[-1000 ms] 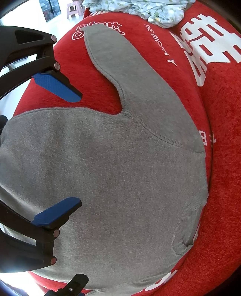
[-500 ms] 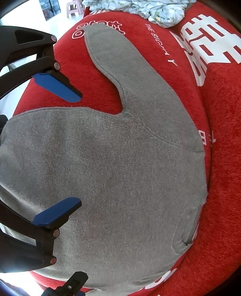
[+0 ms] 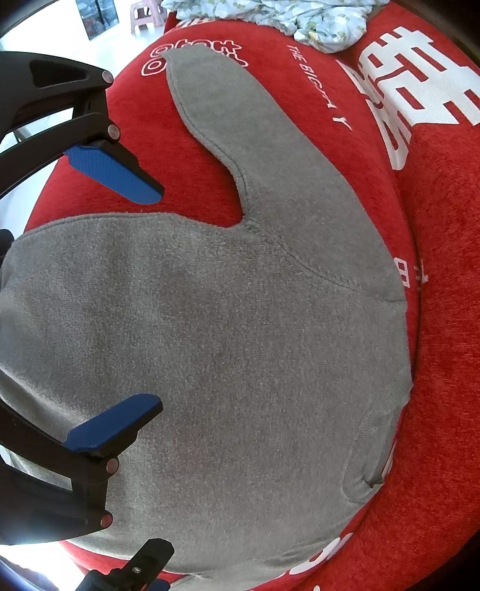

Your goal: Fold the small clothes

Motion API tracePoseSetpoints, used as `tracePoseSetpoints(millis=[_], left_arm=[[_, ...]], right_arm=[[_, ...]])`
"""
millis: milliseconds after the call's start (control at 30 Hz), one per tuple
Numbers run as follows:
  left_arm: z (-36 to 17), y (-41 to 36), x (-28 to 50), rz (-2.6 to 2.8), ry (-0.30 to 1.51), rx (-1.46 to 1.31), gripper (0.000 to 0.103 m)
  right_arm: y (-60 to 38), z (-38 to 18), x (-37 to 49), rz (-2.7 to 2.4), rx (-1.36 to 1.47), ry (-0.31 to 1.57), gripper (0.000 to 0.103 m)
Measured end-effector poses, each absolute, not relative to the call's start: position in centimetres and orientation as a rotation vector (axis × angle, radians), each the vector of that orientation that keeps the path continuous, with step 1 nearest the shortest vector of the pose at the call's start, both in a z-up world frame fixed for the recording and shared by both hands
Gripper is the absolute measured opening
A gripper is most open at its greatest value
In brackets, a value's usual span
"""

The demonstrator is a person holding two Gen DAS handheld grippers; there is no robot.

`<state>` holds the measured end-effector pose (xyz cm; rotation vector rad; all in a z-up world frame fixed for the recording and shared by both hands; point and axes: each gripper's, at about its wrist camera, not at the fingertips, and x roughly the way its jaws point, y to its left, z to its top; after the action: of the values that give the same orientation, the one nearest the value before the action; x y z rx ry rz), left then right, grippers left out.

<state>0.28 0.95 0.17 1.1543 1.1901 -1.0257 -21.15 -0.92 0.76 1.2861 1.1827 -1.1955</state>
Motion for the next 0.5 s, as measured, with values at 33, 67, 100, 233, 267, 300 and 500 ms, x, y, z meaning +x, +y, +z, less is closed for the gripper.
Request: tracePoseSetpoints(millis=[33, 67, 100, 233, 267, 300, 500], left_arm=[[0.2, 1.0, 0.4, -1.025, 1.196, 1.158, 0.103], [0.1, 1.0, 0.4, -1.026, 1.201, 1.159, 0.103], [0.1, 1.0, 0.6, -1.026, 1.209, 1.161, 0.103], [-0.1, 1.2, 0.8, -1.008, 1.206, 1.168, 0.103], [-0.1, 1.2, 0.9, -1.007, 1.207, 1.168, 0.103], [-0.1, 1.3, 0.9, -1.005, 1.203, 1.168, 0.103], [-0.2, 1.3, 2.0, -1.023, 1.205, 1.133, 0.103]], right_arm=[[-0.9, 0.8, -21.0, -1.196, 1.285, 1.183, 0.103], [-0.9, 0.8, -21.0, -1.195, 1.283, 1.184, 0.103], [-0.9, 0.8, -20.9, -1.195, 1.282, 1.184, 0.103], [-0.8, 0.9, -20.8, -1.192, 1.278, 1.187, 0.103], [-0.8, 0.9, -20.9, -1.191, 1.276, 1.187, 0.103], [-0.8, 0.9, -20.8, -1.192, 1.274, 1.187, 0.103], [-0.7, 1.1, -20.5, -1.193, 1.269, 1.181, 0.103]])
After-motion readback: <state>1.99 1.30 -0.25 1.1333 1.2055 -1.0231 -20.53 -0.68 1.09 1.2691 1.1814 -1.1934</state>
